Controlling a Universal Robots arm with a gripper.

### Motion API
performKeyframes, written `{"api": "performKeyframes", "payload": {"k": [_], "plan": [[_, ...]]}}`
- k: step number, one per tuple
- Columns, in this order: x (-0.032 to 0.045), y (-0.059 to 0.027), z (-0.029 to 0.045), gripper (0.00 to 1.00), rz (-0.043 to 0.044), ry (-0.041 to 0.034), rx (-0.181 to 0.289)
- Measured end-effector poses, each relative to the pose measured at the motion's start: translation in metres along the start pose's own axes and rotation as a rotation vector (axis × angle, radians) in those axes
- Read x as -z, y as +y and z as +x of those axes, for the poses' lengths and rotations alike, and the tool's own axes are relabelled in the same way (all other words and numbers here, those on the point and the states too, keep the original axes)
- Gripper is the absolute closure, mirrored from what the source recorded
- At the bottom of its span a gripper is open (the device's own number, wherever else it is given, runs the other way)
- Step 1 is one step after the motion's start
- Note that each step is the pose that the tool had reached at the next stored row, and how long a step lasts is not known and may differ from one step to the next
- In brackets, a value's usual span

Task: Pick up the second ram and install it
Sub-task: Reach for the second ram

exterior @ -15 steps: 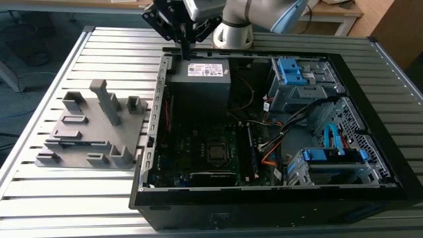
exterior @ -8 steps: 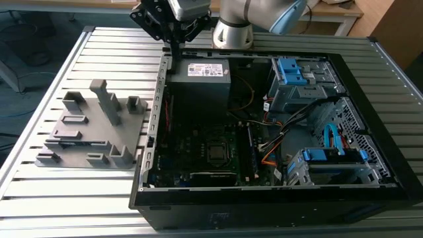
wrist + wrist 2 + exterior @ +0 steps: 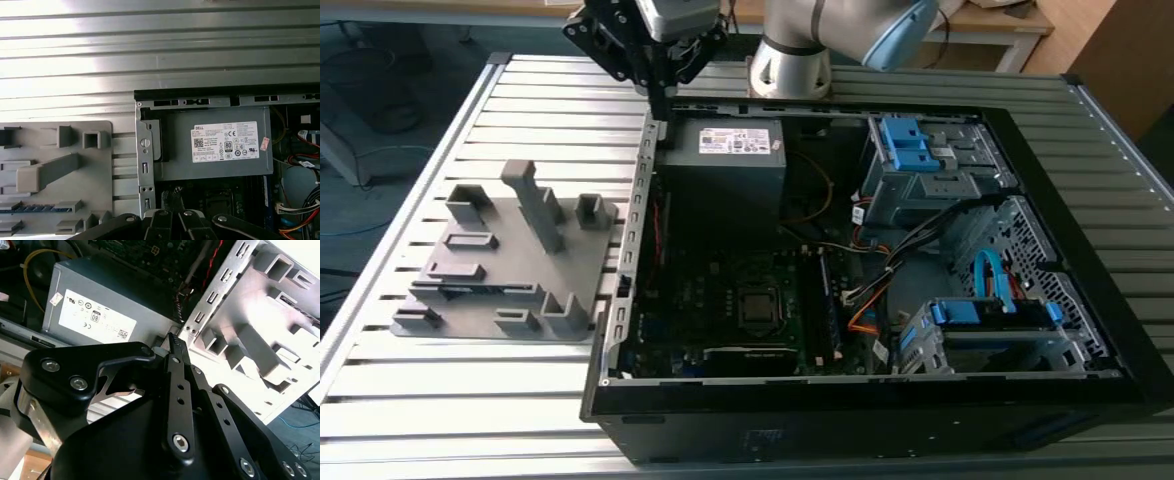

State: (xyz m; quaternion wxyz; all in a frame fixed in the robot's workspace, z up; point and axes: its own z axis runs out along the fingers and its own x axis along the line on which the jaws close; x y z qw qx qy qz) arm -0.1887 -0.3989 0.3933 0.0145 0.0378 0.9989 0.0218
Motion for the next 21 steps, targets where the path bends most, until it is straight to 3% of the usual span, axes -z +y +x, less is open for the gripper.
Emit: {"api": "performKeyframes", "payload": {"k": [11, 21], "plan": [[0.0006, -0.0014, 0.018, 0.9, 0.0001, 0.0, 0.0], [0.0013, -0.003, 0.0394, 0.9, 0.0001, -0.0005, 0.0]]}}
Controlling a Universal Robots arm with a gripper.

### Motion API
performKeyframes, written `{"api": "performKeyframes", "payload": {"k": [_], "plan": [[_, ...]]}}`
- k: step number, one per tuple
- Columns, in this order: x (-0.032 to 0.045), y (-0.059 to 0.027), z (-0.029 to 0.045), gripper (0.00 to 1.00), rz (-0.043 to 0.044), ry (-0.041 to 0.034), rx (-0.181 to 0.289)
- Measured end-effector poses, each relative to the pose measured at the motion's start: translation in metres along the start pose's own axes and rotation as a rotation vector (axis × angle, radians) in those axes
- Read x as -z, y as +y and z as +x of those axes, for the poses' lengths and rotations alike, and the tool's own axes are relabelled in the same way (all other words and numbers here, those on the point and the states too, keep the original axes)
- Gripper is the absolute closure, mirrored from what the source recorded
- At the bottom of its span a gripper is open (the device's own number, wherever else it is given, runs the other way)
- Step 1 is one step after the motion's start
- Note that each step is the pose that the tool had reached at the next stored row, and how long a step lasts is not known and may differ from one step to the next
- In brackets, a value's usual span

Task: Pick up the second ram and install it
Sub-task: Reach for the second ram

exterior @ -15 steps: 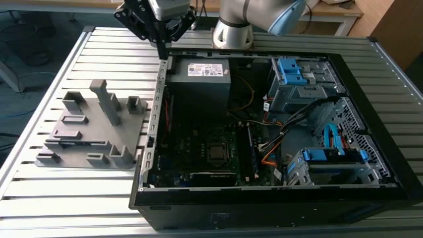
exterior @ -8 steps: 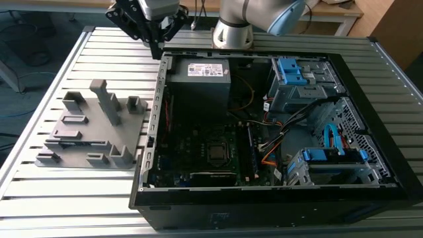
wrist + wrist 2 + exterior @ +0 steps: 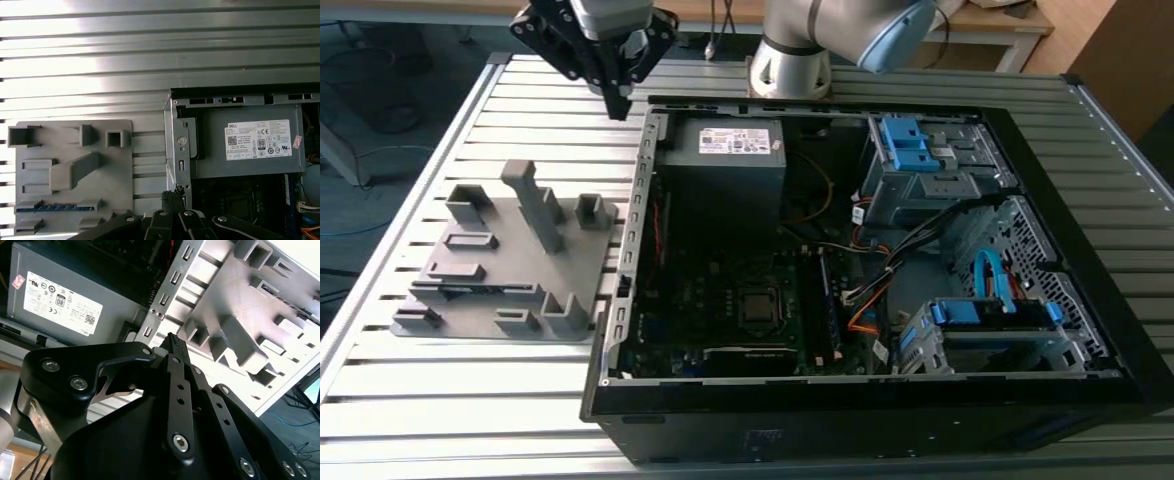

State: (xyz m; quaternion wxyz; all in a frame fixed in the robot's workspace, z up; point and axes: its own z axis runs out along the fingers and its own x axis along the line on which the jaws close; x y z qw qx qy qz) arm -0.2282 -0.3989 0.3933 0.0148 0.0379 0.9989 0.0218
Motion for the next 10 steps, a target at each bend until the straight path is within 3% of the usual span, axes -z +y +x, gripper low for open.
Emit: {"api": "performKeyframes", "payload": {"k": [10], "plan": [[0.0005, -0.0013, 0.0169, 0.9, 0.0, 0.0, 0.0]]}}
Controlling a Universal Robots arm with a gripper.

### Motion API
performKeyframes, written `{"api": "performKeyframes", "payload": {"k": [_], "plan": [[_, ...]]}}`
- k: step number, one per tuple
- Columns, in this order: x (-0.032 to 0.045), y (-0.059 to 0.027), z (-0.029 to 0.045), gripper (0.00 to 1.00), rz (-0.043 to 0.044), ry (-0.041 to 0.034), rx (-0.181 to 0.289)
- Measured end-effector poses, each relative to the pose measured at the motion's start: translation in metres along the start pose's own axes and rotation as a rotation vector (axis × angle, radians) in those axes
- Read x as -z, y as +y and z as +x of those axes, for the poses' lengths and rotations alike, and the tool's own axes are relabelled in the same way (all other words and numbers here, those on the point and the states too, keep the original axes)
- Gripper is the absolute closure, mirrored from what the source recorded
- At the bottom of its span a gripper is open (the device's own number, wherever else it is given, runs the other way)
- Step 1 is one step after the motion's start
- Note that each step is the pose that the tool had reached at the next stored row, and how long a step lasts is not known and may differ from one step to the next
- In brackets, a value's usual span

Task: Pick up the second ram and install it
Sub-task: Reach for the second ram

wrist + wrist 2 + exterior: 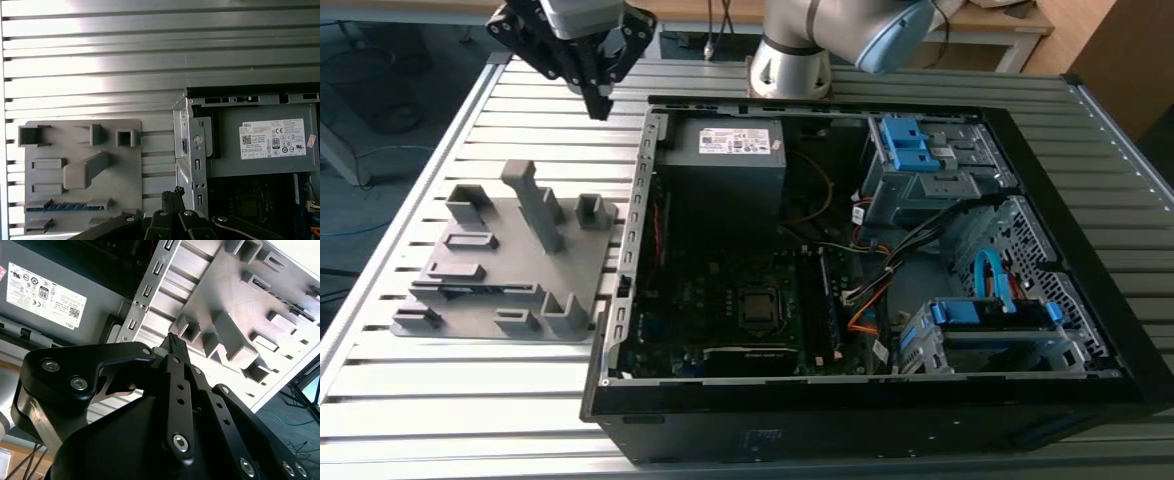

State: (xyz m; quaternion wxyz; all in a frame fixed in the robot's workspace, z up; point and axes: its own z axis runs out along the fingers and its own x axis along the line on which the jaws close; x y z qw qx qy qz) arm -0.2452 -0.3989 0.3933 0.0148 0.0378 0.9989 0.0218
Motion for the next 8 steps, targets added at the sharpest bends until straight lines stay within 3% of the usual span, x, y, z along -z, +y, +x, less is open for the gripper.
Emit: {"api": "performKeyframes", "payload": {"k": [8], "plan": [[0.0004, -0.001, 0.0129, 0.9, 0.0, 0.0, 0.0]]}}
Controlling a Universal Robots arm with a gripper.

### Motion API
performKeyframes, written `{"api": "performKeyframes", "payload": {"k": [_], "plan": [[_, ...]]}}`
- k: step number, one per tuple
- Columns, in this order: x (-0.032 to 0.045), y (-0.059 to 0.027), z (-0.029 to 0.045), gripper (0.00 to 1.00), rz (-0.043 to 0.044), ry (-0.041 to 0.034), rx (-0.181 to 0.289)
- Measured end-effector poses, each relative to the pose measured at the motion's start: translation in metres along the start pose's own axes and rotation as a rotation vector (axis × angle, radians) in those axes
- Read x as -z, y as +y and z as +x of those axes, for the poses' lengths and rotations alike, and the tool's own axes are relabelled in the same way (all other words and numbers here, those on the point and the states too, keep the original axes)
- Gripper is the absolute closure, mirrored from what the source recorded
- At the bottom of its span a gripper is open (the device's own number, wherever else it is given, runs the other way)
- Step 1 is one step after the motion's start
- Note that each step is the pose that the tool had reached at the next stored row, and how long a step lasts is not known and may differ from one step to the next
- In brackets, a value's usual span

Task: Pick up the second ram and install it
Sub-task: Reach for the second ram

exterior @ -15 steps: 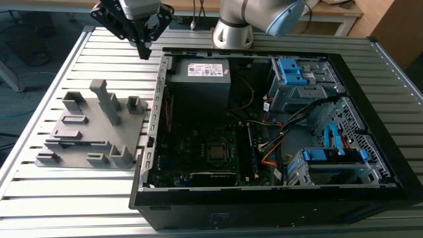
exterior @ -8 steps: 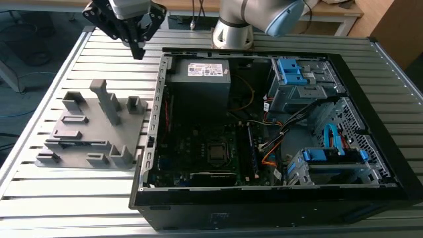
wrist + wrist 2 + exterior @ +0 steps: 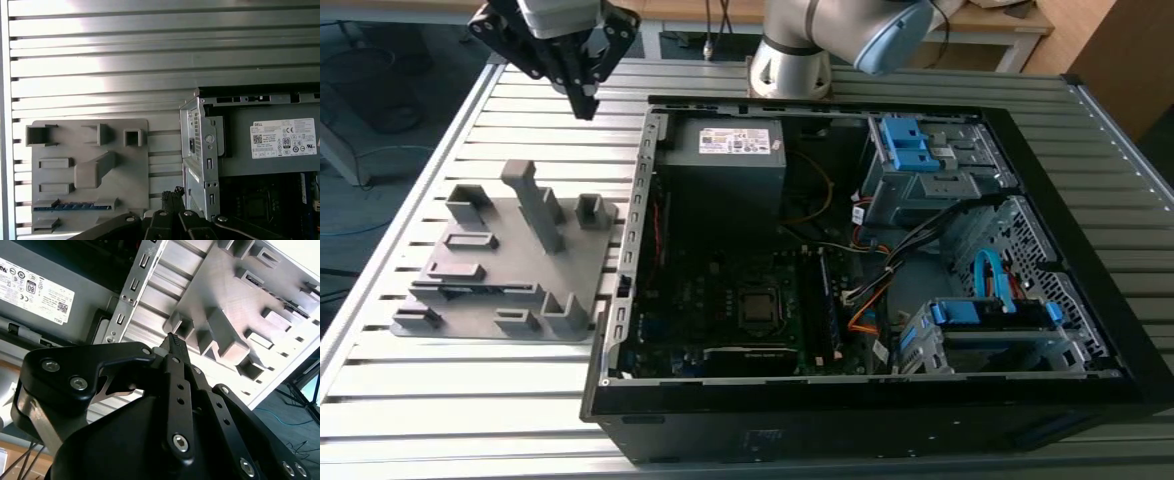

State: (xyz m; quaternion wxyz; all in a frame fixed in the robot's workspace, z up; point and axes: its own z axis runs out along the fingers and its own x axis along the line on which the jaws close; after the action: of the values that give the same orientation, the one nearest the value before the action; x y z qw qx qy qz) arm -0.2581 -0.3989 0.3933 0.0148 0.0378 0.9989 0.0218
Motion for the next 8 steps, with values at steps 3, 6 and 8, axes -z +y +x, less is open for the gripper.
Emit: {"api": "performKeyframes", "payload": {"k": [3, 6, 8], "plan": [[0.0001, -0.0004, 0.0047, 0.9, 0.0, 0.0, 0.0], [0.0002, -0.0007, 0.009, 0.9, 0.0, 0.0, 0.0], [0.0003, -0.0009, 0.012, 0.9, 0.0, 0.0, 0.0]]}}
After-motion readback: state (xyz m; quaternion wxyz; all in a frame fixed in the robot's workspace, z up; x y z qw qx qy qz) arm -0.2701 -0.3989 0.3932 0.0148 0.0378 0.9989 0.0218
